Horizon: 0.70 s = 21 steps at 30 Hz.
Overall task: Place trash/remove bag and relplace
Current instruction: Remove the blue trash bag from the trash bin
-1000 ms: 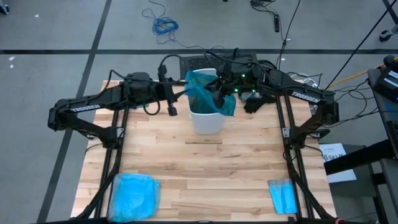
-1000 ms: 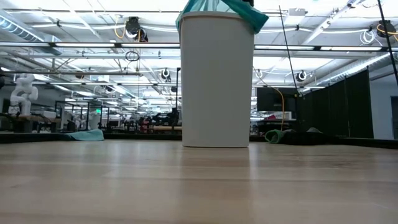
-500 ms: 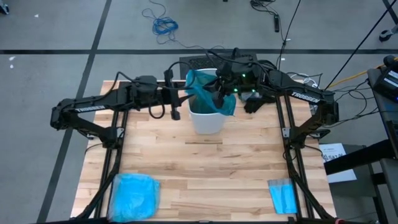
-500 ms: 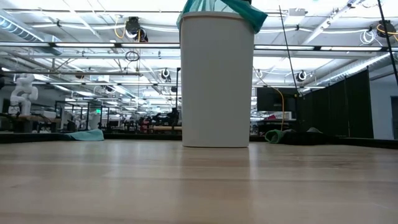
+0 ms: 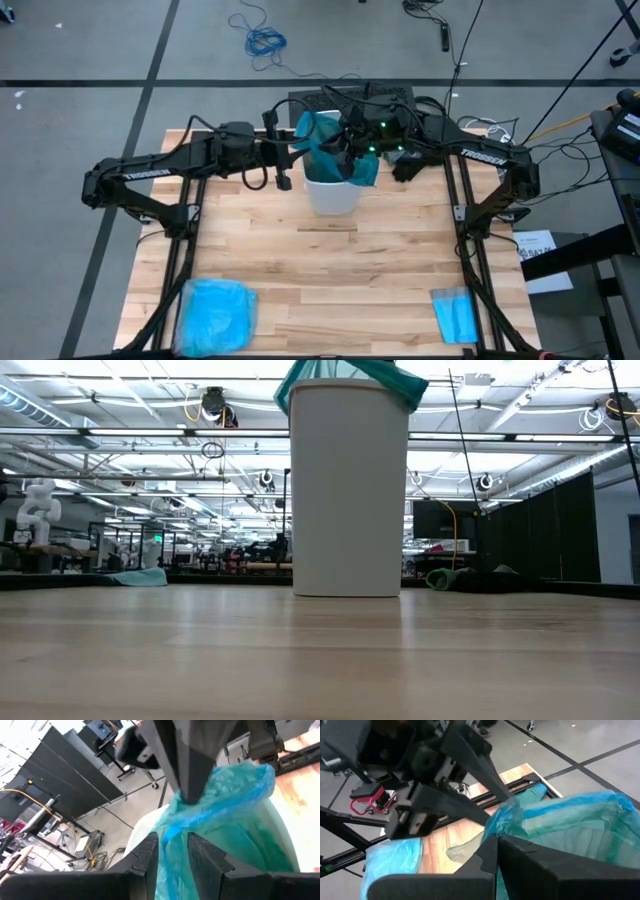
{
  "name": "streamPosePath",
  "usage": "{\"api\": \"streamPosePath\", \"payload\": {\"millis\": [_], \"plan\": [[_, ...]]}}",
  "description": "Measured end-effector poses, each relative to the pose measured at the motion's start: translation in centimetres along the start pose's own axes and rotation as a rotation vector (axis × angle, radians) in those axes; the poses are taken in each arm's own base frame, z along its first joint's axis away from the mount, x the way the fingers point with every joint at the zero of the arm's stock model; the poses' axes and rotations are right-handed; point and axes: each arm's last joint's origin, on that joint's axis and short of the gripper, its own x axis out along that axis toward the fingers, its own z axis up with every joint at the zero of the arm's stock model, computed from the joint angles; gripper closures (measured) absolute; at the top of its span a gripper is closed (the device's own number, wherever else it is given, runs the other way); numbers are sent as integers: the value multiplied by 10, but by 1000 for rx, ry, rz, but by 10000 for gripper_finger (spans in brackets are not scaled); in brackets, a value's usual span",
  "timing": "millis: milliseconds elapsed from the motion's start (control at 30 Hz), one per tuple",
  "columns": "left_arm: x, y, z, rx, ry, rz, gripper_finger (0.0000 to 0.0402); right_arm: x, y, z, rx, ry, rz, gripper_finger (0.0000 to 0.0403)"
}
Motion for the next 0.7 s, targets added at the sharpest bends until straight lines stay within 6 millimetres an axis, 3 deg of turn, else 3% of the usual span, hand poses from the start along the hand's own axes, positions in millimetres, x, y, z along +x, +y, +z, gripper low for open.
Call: {"api": "streamPosePath", "payload": {"millis": [233, 467, 700], "plan": [[4, -1, -3, 24, 47, 33, 315, -1, 1, 2, 8, -13, 24, 403], [3, 0, -2, 11, 41, 49, 394, -1, 2, 2, 7, -16, 28, 403], [-13, 10, 6, -10, 71, 108, 400, -1, -3, 2, 33, -23, -28, 394]]}}
